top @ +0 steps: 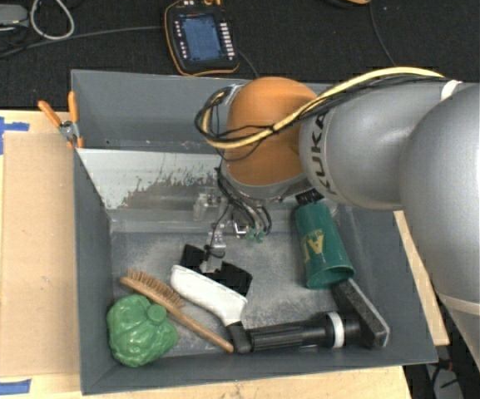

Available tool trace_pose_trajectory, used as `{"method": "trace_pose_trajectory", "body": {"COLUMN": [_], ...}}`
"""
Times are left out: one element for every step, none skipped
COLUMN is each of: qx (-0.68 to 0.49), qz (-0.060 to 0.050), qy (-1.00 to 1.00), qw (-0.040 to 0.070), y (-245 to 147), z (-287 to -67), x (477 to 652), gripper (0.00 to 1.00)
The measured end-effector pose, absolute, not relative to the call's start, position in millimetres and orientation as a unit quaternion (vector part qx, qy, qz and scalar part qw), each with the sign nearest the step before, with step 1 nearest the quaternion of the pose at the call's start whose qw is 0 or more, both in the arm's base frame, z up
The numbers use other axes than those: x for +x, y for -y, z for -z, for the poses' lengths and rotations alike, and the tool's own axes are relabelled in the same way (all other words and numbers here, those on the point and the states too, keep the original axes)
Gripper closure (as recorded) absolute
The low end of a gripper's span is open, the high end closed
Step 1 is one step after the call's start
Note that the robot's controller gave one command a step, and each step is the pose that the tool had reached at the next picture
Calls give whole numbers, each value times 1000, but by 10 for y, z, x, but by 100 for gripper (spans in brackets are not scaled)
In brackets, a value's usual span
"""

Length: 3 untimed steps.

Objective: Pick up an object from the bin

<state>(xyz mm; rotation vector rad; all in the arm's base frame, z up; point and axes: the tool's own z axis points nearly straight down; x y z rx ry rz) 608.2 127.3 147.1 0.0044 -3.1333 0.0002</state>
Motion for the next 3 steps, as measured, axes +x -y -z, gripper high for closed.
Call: {"method": "trace_pose_trajectory", "body": {"qx": [-1, -122, -70], "qz": [0, 1, 1], "qy": [1000, 993, 998], "qw": [0, -2, -1], "y": [-1264, -1348, -1128], "z": [-1512, -740, -1195], "x": [6103, 5173, 5411], "gripper": [0, 0, 0]}}
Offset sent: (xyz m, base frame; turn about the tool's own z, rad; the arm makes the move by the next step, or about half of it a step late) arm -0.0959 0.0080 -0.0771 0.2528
